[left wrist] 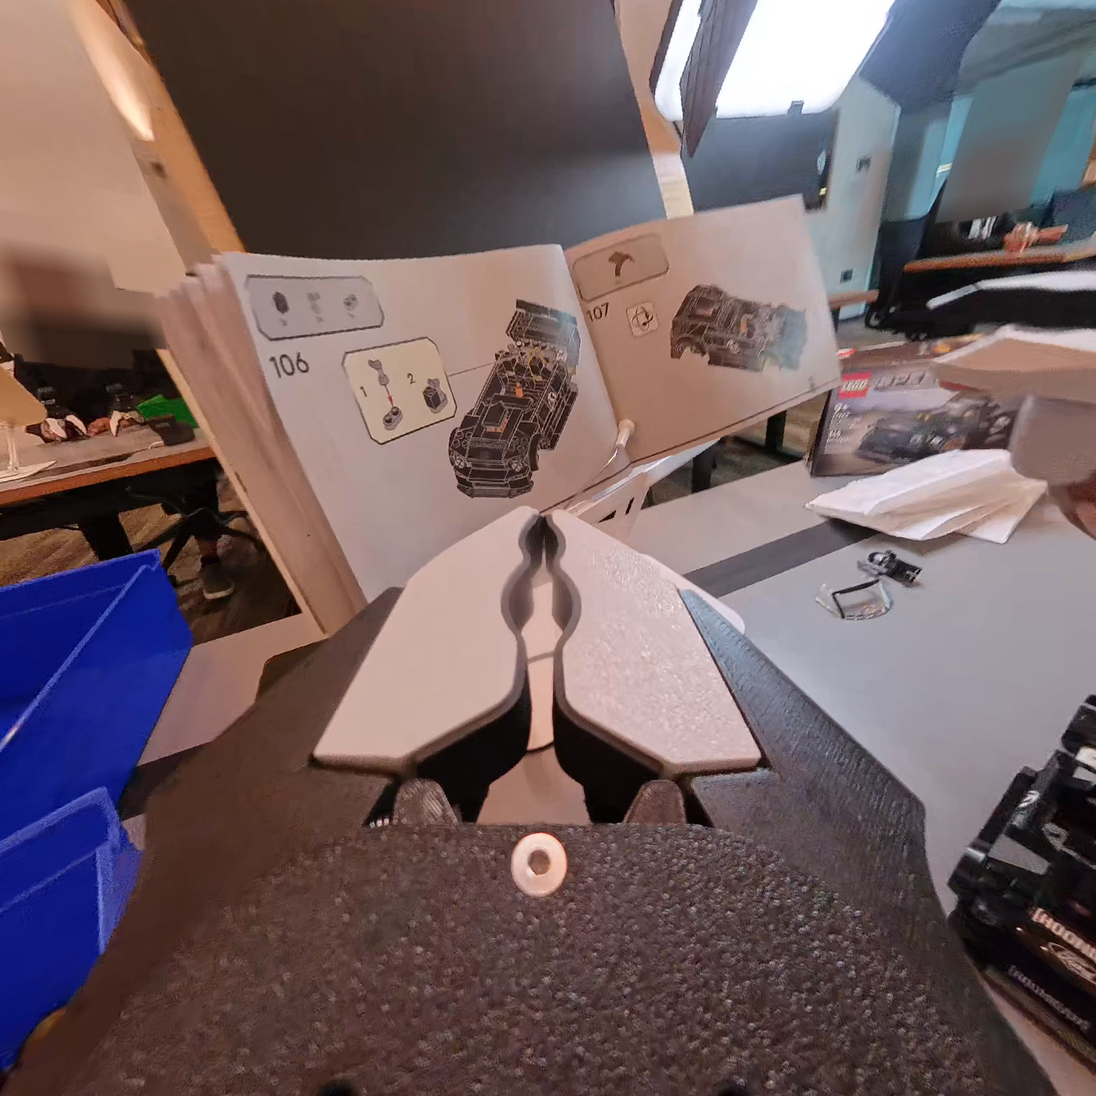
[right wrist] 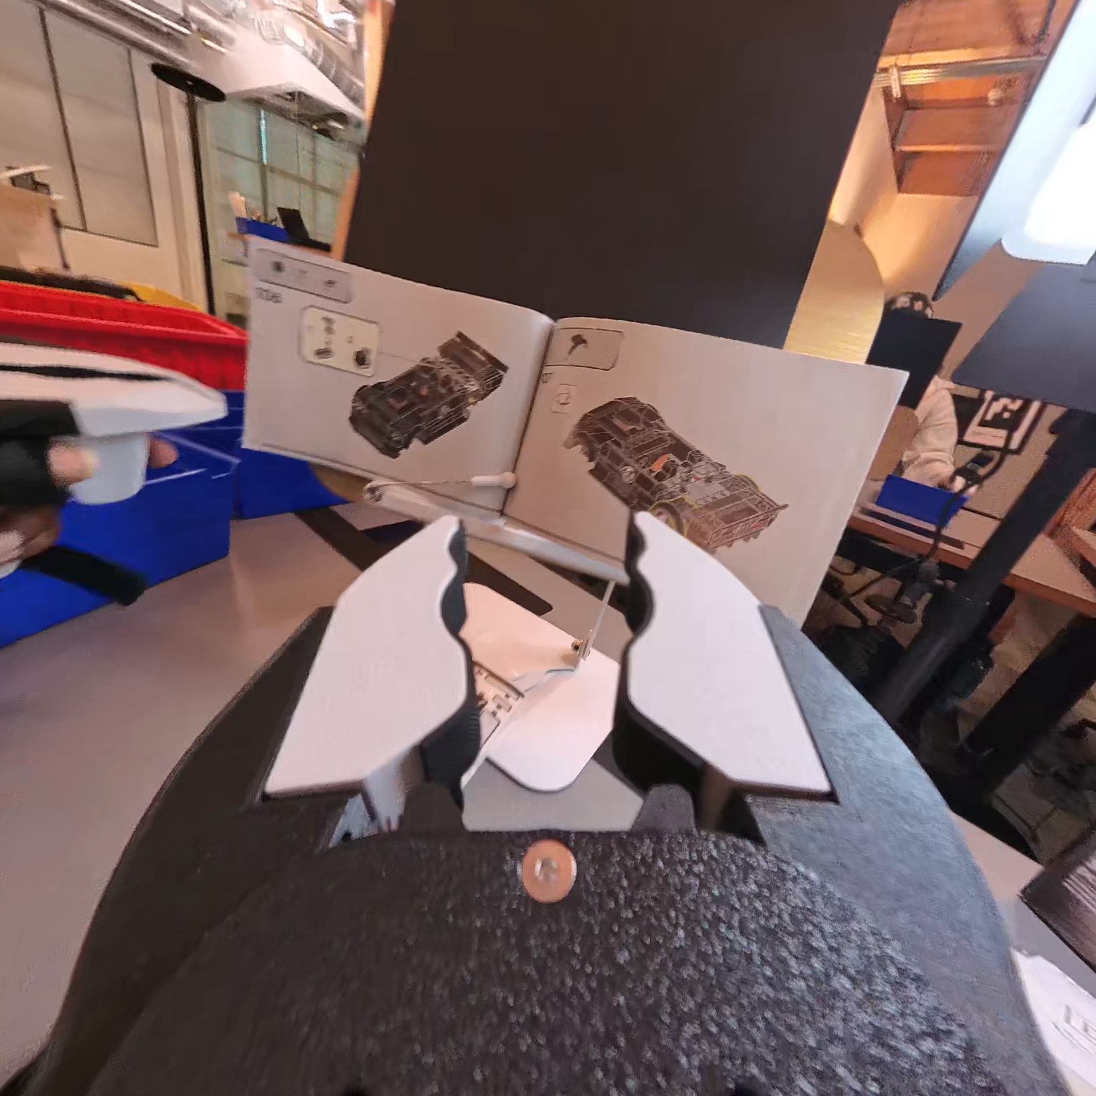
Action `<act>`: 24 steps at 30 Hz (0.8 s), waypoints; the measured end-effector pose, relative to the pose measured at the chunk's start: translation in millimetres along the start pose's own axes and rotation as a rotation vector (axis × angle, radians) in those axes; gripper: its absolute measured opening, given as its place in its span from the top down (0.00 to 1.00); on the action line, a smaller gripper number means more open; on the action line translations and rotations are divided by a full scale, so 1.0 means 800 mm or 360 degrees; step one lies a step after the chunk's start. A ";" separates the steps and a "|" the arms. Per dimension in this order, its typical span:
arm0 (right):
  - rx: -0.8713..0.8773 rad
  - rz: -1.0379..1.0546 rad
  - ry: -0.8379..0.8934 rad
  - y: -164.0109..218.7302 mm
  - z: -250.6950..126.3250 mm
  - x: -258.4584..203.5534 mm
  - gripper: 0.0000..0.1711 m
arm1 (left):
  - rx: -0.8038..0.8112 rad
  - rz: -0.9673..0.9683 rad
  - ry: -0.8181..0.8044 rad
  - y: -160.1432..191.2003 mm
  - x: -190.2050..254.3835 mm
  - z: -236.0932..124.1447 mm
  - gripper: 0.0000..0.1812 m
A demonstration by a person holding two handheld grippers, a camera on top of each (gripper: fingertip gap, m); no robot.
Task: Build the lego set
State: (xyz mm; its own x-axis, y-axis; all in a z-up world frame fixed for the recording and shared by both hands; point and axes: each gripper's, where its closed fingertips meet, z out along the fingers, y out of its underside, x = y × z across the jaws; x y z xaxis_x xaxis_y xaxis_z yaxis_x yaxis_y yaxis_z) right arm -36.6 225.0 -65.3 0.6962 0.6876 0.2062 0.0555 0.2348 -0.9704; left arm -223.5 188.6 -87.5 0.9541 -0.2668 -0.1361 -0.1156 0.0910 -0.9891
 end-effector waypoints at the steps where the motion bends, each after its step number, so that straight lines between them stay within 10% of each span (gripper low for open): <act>1: 0.0007 -0.0027 -0.0011 -0.001 -0.016 -0.007 0.77 | 0.0031 -0.0015 0.0001 -0.003 0.000 -0.004 1.00; 4: -0.0012 -0.0076 0.0005 -0.001 -0.066 -0.023 1.00 | 0.0085 -0.0038 -0.0007 -0.007 -0.001 -0.011 1.00; 11: -0.0090 0.0129 0.0120 0.026 -0.149 -0.036 1.00 | 0.0141 -0.0090 -0.0054 -0.001 -0.002 -0.017 1.00; 24: -0.0081 0.0062 0.0026 0.069 -0.158 -0.043 1.00 | 0.0097 -0.0015 -0.0036 0.041 0.026 0.002 1.00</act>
State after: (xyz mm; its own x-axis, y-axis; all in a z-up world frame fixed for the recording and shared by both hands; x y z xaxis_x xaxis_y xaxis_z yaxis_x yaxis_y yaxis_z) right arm 33.4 127.6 -142.2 0.7101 0.6841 0.1666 0.0642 0.1726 -0.9829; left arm -207.1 187.3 -122.6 0.9612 -0.2461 -0.1248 -0.0902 0.1470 -0.9850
